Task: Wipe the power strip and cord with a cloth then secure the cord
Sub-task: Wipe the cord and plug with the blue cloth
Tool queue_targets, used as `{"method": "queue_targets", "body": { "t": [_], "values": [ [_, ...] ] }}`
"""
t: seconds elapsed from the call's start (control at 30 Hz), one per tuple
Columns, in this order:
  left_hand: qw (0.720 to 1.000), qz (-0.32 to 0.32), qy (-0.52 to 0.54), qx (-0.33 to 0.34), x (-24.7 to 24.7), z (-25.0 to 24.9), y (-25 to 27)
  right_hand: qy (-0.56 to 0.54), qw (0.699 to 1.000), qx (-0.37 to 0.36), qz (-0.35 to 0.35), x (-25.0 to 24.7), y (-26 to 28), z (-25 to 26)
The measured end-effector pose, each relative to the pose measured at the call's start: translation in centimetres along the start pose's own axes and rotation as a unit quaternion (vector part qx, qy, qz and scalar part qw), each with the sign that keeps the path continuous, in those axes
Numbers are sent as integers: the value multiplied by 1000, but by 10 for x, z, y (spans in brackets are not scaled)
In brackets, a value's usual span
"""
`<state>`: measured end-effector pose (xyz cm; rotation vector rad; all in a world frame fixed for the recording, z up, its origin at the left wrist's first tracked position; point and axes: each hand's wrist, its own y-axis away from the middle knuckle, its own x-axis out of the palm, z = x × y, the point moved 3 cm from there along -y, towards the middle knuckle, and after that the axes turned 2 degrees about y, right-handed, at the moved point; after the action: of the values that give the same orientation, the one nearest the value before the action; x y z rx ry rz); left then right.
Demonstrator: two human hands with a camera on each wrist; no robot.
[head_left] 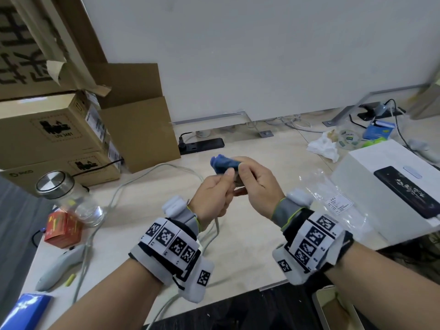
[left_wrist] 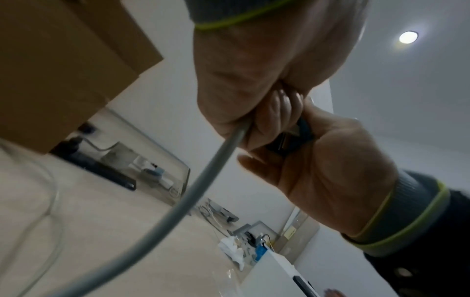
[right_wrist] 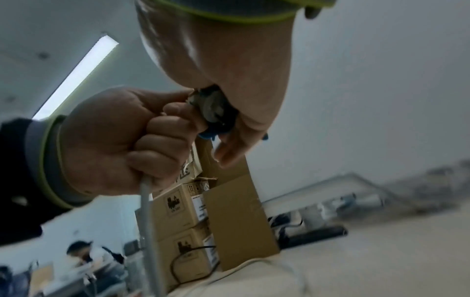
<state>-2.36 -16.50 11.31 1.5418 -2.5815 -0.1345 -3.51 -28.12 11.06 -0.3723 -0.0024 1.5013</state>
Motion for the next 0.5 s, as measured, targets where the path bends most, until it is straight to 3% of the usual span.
{"method": "queue_targets", "body": {
  "t": [0.1,0.17,0.23,0.33,0.37,0.43,0.5],
  "values": [
    [999,-7,-19,24,7,3,-4,72,994,-25,-73,-2,-2,2],
    [994,-15,-84,68,9,7,-7,60,991,24,-114,-3,-7,-2],
    [976,-21,-172,132,11,8,-6,-37,980,117,-157,-2,-11,-5],
    [951,-24,-236,200,10,10,-2,-267,919,246,-151,-4,-16,2],
    [950,-20,-237,201,9,12,-2,-327,898,251,-155,-10,-19,5],
    [961,-20,-204,187,5,18,-5,-366,884,227,-184,-23,-25,11],
    [967,-42,-178,176,0,19,-8,-324,902,197,-205,-29,-25,12]
  ]
}}
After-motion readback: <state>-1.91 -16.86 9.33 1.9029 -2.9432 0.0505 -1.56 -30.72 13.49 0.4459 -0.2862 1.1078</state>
